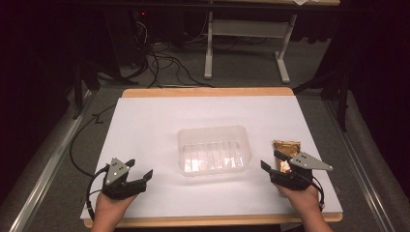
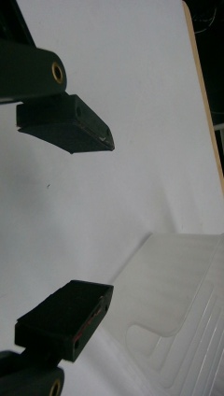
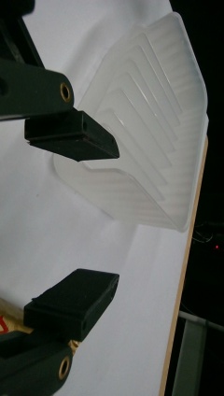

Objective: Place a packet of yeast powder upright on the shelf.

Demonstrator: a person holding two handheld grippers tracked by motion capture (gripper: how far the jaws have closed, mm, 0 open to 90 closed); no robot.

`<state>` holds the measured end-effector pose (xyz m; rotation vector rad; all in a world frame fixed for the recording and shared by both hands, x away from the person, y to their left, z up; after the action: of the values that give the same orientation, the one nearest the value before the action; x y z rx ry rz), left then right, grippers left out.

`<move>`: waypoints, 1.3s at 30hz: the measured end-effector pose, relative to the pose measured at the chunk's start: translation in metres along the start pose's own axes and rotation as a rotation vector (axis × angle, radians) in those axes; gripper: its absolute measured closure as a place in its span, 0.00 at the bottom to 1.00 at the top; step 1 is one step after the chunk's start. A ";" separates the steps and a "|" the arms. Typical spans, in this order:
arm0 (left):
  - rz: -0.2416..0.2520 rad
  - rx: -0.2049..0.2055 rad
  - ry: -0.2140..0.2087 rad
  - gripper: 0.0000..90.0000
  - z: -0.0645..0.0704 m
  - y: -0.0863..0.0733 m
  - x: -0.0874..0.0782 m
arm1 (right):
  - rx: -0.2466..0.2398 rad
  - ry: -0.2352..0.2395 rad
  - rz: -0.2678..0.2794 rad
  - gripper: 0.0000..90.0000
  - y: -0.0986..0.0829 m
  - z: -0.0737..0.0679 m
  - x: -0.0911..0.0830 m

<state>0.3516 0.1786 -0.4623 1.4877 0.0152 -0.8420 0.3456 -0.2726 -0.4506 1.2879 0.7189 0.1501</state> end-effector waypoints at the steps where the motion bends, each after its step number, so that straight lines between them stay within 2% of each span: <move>1: 0.002 0.003 0.001 0.29 0.000 0.001 0.000 | 0.001 -0.008 0.002 0.41 0.000 0.002 0.000; 7: 0.012 0.005 0.009 0.31 0.000 0.004 0.003 | 0.017 -0.028 0.017 0.53 0.000 0.006 -0.010; 12: -0.005 0.001 0.005 0.32 0.001 0.004 0.009 | 0.022 -0.056 -0.005 0.64 -0.003 0.011 -0.017; 17: -0.004 0.005 0.021 0.32 0.001 0.006 0.013 | 0.019 -0.087 -0.032 0.73 -0.009 0.016 -0.024; 18: -0.004 0.002 0.021 0.32 0.000 0.007 0.015 | 0.035 -0.110 -0.046 0.81 -0.014 0.021 -0.029; 19: -0.004 0.002 0.021 0.32 0.000 0.007 0.015 | 0.035 -0.110 -0.046 0.81 -0.014 0.021 -0.029; 21: -0.003 0.007 0.026 0.32 -0.002 0.009 0.018 | 0.036 -0.145 -0.076 0.92 -0.022 0.031 -0.036; 22: -0.002 0.005 0.027 0.32 -0.003 0.010 0.019 | 0.036 -0.145 -0.076 0.92 -0.022 0.031 -0.036; 23: -0.006 -0.003 0.026 0.33 -0.005 0.010 0.021 | 0.042 -0.181 -0.109 1.00 -0.029 0.040 -0.042; 27: -0.012 -0.008 0.020 0.33 -0.005 0.012 0.026 | 0.090 -0.251 -0.171 1.00 -0.045 0.057 -0.053; 29: -0.009 -0.006 0.019 0.33 -0.004 0.012 0.026 | 0.100 -0.264 -0.189 1.00 -0.050 0.061 -0.055; 31: -0.004 0.004 0.009 0.33 -0.001 0.015 0.028 | 0.136 -0.289 -0.246 1.00 -0.064 0.069 -0.058; 35: 0.001 0.017 -0.007 0.33 0.002 0.017 0.030 | 0.183 -0.294 -0.309 1.00 -0.079 0.077 -0.060; 39: -0.001 0.023 -0.016 0.33 0.003 0.018 0.032 | 0.206 -0.297 -0.361 1.00 -0.091 0.085 -0.058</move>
<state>0.3821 0.1587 -0.4625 1.5023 -0.0057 -0.8575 0.3227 -0.3975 -0.5023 1.3163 0.7094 -0.4097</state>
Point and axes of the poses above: each handheld gripper's, and its own axes: x roughly forward along the jaws, y roughly out of its top, z roughly to its right, the point moved 6 cm from there along x, roughly forward along the jaws, and after that the axes turned 9 degrees about -x, right-handed, at the moved point
